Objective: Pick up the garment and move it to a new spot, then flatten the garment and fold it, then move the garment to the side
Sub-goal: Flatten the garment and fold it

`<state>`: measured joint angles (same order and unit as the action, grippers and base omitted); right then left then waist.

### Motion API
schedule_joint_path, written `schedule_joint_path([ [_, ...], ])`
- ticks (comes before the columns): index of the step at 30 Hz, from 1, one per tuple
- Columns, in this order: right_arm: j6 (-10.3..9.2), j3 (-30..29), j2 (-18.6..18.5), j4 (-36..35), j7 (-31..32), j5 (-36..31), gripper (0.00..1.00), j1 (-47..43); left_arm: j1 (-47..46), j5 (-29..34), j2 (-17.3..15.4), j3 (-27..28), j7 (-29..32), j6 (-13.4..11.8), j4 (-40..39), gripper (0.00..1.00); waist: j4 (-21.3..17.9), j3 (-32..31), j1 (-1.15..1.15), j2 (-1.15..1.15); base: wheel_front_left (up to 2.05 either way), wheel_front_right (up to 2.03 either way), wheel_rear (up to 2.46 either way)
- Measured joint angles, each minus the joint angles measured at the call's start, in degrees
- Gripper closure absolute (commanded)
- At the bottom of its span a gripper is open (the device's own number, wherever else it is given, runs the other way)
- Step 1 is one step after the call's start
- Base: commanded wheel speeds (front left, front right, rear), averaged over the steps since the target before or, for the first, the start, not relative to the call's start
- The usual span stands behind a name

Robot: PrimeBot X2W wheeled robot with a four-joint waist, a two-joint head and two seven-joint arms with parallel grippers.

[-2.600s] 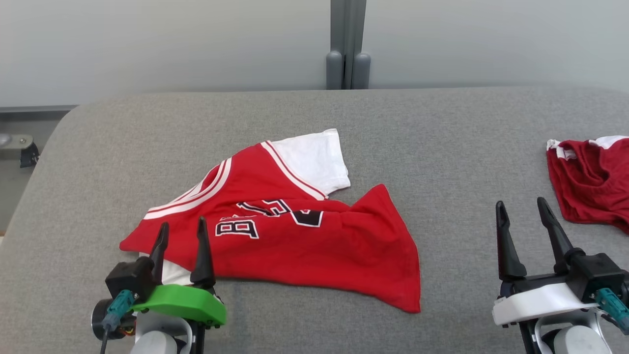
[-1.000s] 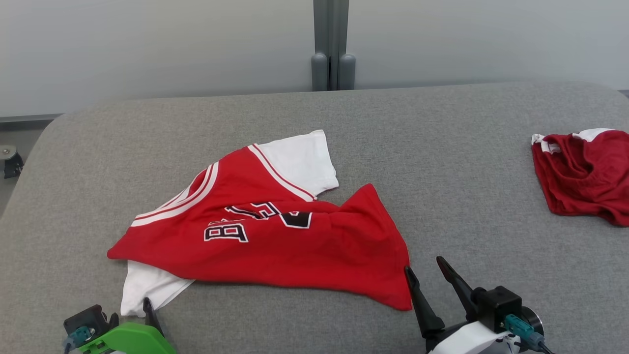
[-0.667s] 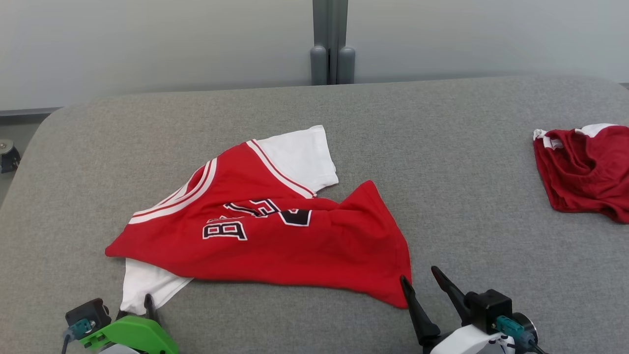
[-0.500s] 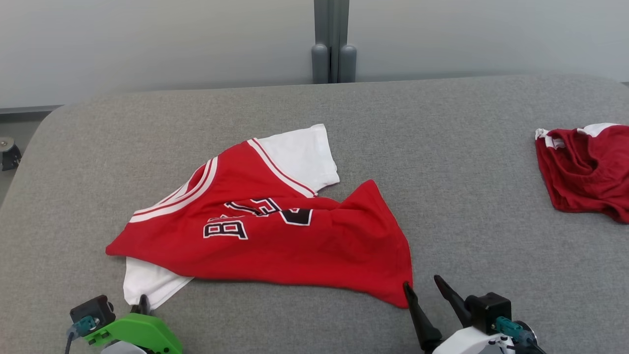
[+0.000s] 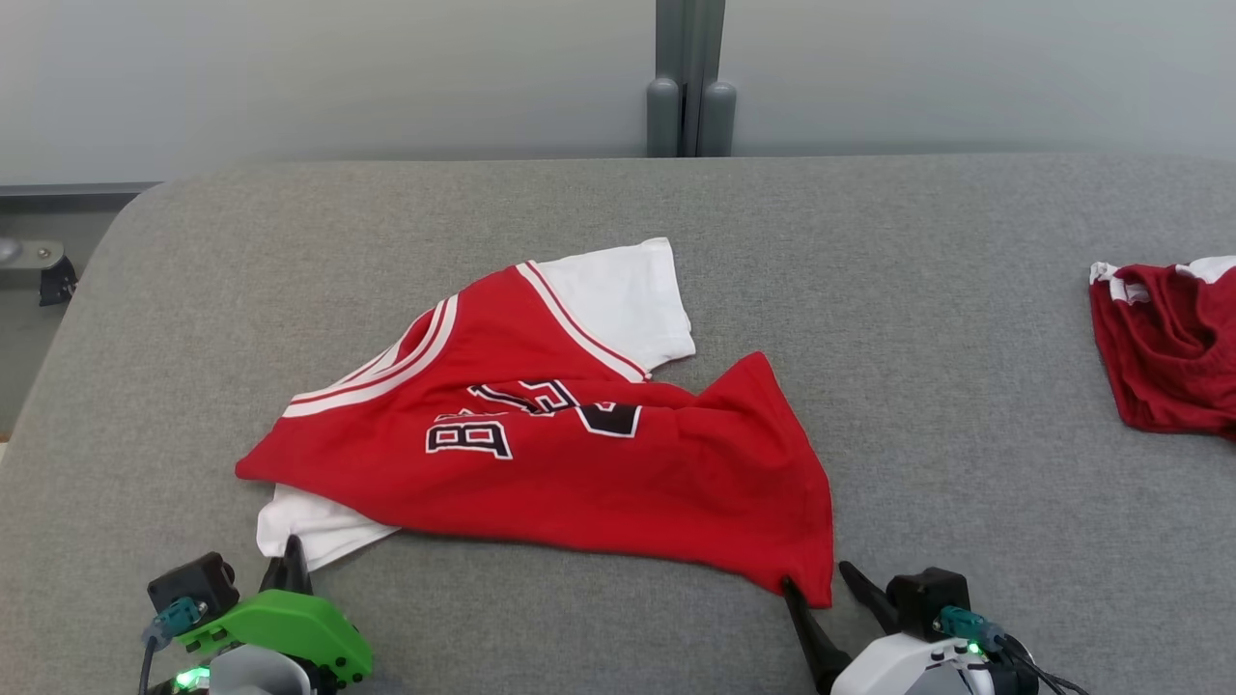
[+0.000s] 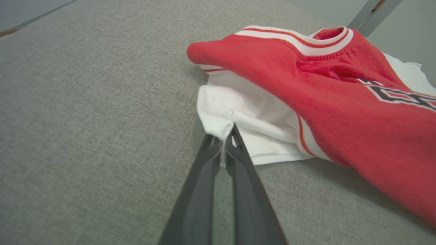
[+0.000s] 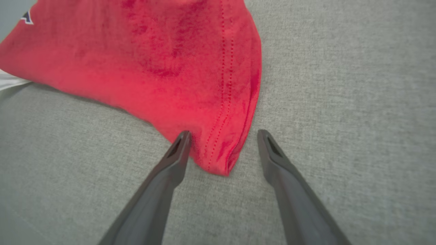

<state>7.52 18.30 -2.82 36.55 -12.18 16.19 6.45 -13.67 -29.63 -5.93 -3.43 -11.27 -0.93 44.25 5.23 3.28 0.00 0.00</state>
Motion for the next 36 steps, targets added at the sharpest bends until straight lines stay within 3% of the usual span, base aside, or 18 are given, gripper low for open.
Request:
schedule_joint_path([
  [1, 0.00, 0.25, 0.00, 0.56, 0.01, 0.02, 0.13, 0.37, -0.01, 0.05, 0.02, -0.13, -0.23, 0.00, -0.37, 1.00, 0.14, -0.02, 0.00, 0.00, 0.00, 0.00, 0.00],
  [2, 0.00, 0.47, 0.00, 0.88, 0.00, 0.01, 0.53, 0.65, -0.01, 0.12, 0.04, -0.21, -0.41, 0.00, -0.68, 1.00, 0.22, -0.05, 0.00, 0.00, 0.00, 0.00, 0.00],
  [3, 0.00, 0.62, 0.00, 1.18, 0.00, 0.02, 0.68, 1.02, -0.03, 0.27, 0.07, -0.36, -0.44, 0.00, -1.14, 1.00, 0.28, -0.10, 0.00, 0.00, 0.00, 0.00, 0.00],
  [4, 0.00, 0.84, -0.01, 1.43, 0.00, 0.02, 0.73, 1.29, -0.03, 0.52, 0.09, -0.49, -0.53, 0.00, -1.60, 1.00, 0.30, -0.17, 0.00, 0.00, 0.00, 0.00, 0.00],
  [5, 0.00, 0.94, -0.01, 1.57, 0.00, 0.02, 1.00, 1.42, -0.04, 0.52, 0.10, -0.55, -0.66, 0.01, -1.99, 1.00, 0.29, -0.22, 0.00, 0.00, 0.00, 0.00, 0.00],
  [12, 0.00, 0.22, 0.02, -1.03, -1.11, 2.71, 1.00, 2.20, -0.39, 1.03, -0.05, -1.08, -1.83, 0.43, -7.55, 1.00, -0.64, -0.92, 0.00, 0.00, 0.00, 0.00, 0.00],
  [19, -0.01, -0.27, 0.10, -12.47, -1.98, 10.88, 1.00, 2.47, -2.61, 1.16, -0.23, -1.72, -2.41, 1.41, -18.37, 1.00, -2.11, -2.78, 0.00, 0.00, 0.00, 0.00, 0.00],
  [25, -0.04, -5.28, 0.04, -25.64, 0.25, 10.69, 1.00, 2.40, -6.44, 1.94, -1.63, -2.71, -0.14, 1.53, -31.54, 1.00, -3.90, -4.50, 0.00, 0.00, 0.00, 0.00, 0.00],
  [36, -0.04, -18.36, -2.15, -58.71, 10.59, 7.35, 1.00, 2.05, -12.59, 1.97, -3.68, -4.16, 6.24, 1.68, -57.93, 1.00, -7.83, -6.88, 0.00, 0.00, 0.00, 0.00, 0.00],
])
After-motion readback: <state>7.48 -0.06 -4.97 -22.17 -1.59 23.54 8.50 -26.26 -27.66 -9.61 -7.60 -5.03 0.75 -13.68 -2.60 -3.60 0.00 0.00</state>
